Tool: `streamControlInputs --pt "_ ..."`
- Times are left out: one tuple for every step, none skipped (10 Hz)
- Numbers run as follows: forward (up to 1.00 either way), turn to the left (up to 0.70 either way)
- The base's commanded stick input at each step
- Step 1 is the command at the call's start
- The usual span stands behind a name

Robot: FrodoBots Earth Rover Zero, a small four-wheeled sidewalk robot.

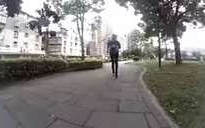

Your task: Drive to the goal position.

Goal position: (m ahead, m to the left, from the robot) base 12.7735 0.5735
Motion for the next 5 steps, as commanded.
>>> streamControlInputs --pt "0.85 0.0" --pt "0.85 0.0" --pt "0.85 0.0" --pt "0.85 0.0" --pt "0.85 0.0"
